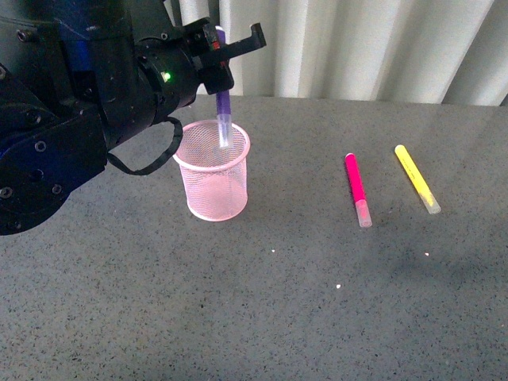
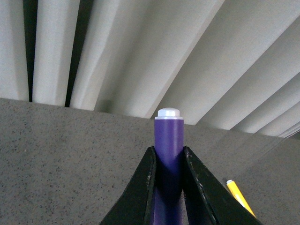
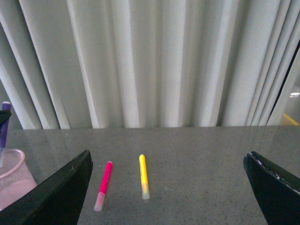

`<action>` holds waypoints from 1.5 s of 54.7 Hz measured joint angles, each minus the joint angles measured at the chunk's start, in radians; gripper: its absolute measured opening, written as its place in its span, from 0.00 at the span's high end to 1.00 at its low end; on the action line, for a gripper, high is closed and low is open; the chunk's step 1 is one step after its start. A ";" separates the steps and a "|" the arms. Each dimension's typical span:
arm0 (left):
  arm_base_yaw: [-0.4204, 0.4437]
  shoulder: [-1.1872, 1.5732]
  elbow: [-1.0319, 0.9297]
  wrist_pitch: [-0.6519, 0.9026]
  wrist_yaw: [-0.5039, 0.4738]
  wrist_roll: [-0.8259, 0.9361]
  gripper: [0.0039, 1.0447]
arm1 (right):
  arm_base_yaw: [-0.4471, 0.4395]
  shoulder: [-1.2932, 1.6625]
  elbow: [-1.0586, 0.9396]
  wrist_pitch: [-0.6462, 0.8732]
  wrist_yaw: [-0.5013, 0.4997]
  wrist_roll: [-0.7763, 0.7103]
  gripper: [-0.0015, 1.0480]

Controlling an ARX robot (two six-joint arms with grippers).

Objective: Insert purple and pink pens into pink cup

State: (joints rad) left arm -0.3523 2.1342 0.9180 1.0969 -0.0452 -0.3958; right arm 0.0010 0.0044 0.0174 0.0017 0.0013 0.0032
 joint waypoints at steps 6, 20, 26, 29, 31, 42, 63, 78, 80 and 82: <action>0.011 0.019 0.007 0.004 -0.001 0.001 0.88 | 0.000 0.000 0.000 0.000 0.000 0.000 0.07; 0.031 0.036 0.036 0.003 0.003 0.000 0.88 | 0.000 0.000 0.000 0.000 0.000 0.000 0.07; 0.036 0.044 0.037 0.006 0.008 0.001 0.88 | 0.000 0.000 0.000 0.000 0.000 0.000 0.07; 0.037 0.048 0.037 0.011 0.010 0.002 0.88 | 0.000 0.000 0.000 0.000 0.000 0.000 0.07; 0.038 0.052 0.037 0.015 0.011 0.002 0.88 | 0.000 0.000 0.000 0.000 0.000 0.000 0.07; 0.040 0.059 0.036 0.017 -0.002 -0.003 0.88 | 0.000 0.000 0.000 0.000 0.000 0.000 0.07; 0.047 0.056 0.025 -0.018 -0.016 -0.058 0.53 | 0.000 0.000 0.000 0.000 0.000 0.000 0.07; 0.076 -0.127 -0.050 -0.199 0.012 -0.038 0.05 | 0.000 0.000 0.000 0.000 0.000 0.000 0.07; 0.082 -0.181 -0.066 -0.277 0.032 0.005 0.06 | 0.000 0.000 0.000 0.000 0.000 0.000 0.07; 0.088 -0.225 -0.082 -0.334 0.042 0.034 0.07 | 0.000 0.000 0.000 0.000 0.000 0.000 0.07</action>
State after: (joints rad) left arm -0.2642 1.9087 0.8356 0.7628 -0.0036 -0.3622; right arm 0.0010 0.0044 0.0174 0.0017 0.0010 0.0032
